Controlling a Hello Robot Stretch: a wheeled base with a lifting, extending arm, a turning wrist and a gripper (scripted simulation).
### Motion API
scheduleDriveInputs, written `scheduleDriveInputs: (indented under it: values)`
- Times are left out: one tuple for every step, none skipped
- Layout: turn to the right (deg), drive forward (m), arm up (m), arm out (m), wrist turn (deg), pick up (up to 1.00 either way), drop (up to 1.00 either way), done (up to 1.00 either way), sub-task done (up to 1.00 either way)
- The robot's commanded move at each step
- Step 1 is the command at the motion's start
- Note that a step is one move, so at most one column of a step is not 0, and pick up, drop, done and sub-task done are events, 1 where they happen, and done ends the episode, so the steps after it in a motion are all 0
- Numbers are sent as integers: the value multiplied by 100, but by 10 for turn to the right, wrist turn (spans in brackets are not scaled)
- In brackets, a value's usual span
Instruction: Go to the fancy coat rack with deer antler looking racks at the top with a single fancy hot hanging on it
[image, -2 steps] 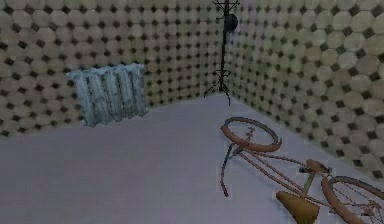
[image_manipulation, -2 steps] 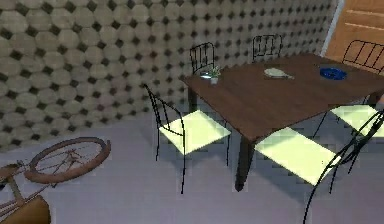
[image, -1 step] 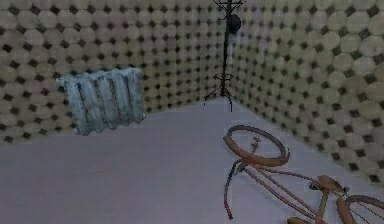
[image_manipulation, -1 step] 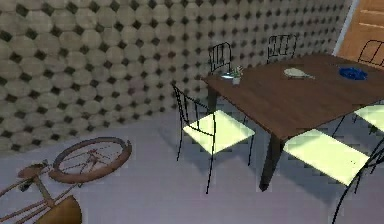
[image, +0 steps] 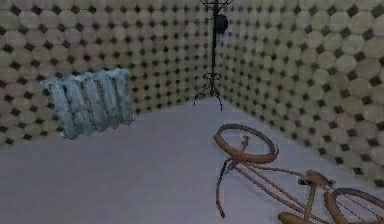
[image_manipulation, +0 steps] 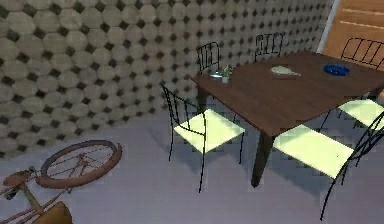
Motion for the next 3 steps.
scheduleDriveInputs:
  values:
    - [0,100,0,0,0,0,0,0,0]
    - [0,85,0,0,0,0,0,0,0]
    - [150,0,0,0,0,0,0,0,0]
